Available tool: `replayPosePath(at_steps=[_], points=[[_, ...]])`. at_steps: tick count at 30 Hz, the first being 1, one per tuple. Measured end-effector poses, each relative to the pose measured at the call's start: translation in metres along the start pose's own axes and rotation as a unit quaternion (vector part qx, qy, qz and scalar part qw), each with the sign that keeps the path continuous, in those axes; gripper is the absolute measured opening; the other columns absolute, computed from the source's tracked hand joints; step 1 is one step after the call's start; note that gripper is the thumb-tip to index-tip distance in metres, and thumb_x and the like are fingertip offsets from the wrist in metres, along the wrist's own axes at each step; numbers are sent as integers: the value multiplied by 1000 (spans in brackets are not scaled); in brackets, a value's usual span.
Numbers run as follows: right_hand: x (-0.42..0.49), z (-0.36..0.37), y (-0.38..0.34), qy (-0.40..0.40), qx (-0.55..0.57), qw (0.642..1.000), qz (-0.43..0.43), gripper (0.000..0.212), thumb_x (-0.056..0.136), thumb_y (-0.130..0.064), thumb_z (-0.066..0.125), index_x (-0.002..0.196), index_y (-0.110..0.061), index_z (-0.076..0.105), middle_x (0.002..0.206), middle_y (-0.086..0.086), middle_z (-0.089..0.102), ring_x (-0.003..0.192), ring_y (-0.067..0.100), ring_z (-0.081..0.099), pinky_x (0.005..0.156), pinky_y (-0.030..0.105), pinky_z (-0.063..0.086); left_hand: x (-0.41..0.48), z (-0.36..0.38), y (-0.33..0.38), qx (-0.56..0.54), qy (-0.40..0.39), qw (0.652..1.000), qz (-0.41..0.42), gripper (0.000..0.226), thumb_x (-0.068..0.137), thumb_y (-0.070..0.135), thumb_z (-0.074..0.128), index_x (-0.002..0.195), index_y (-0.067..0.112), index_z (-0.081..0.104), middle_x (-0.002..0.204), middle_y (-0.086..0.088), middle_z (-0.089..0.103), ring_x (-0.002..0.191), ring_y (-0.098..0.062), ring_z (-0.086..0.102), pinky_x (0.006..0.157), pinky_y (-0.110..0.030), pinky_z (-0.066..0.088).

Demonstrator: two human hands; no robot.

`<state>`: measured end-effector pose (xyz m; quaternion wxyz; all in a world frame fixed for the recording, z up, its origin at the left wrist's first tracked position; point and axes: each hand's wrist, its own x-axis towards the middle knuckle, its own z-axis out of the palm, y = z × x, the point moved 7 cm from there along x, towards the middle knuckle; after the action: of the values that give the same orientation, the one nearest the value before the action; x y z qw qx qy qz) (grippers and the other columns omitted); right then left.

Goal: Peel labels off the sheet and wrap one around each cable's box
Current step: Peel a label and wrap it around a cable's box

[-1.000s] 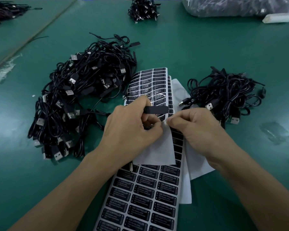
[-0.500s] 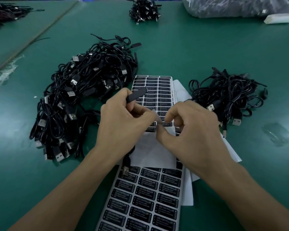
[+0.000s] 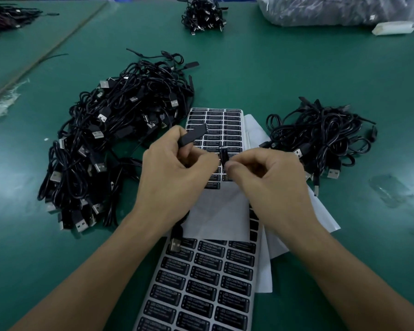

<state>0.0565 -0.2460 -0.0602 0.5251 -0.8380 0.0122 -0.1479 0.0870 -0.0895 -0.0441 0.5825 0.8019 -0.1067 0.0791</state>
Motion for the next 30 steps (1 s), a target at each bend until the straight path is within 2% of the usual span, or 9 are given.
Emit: replayPosePath(at_steps=[3,6,9,13,18,21,23,26,30], points=[[4,2,7,-11,129,990,58,18,88,-14,73,72,-22,76,66,0,69,59,2,54,57,14,46,0,3,1,2,-10,1000,2,36,71,24,69,58,46,44,72,-1,72,76,-33,67,68,-45,55],[4,8,10,-35,181,980,72,20,89,-11,70,73,-21,76,57,-12,64,56,-4,53,57,9,43,0,4,1,-3,-18,1000,8,38,72,22,72,61,43,42,72,4,73,74,-27,69,68,-38,56],[4,8,10,-38,181,980,71,18,90,-12,71,75,-22,77,64,-12,69,60,-1,59,61,12,47,0,4,0,-8,-18,1000,18,38,73,17,72,69,26,35,71,1,73,74,-28,69,69,-38,57],[4,3,9,-11,130,990,46,13,88,-15,73,80,-25,78,74,-5,75,74,21,69,69,24,56,1,5,3,-8,-26,999,31,42,74,16,72,61,47,45,70,0,73,73,-28,69,68,-32,56],[3,-2,10,13,91,995,32,7,85,-30,77,92,-27,76,54,-13,53,51,5,46,53,16,42,2,6,6,1,-40,998,49,54,77,7,74,62,51,47,68,-3,71,62,-19,62,61,-25,51],[5,-4,11,11,109,993,41,2,85,-28,78,83,-29,77,66,7,65,61,27,54,59,34,50,1,7,4,-1,-43,998,49,46,75,13,72,62,47,45,68,-5,71,68,-29,64,65,-35,52],[5,-4,10,1,116,992,44,8,85,-23,77,79,-28,78,78,17,69,67,30,60,66,41,55,0,8,3,-1,-45,998,46,44,73,15,72,63,43,40,68,-1,72,69,-28,65,68,-39,53],[7,-3,12,-14,118,992,52,10,86,-21,76,77,-26,77,78,16,70,65,17,57,62,29,53,-1,8,1,1,-55,998,43,42,72,14,71,67,36,36,68,2,72,67,-24,65,70,-38,53],[7,-1,17,-21,128,988,78,10,85,-26,76,75,-26,77,83,20,68,68,15,57,63,23,50,-2,10,0,-10,-68,997,42,39,73,12,70,70,23,33,69,2,72,63,-7,60,68,-31,52]])
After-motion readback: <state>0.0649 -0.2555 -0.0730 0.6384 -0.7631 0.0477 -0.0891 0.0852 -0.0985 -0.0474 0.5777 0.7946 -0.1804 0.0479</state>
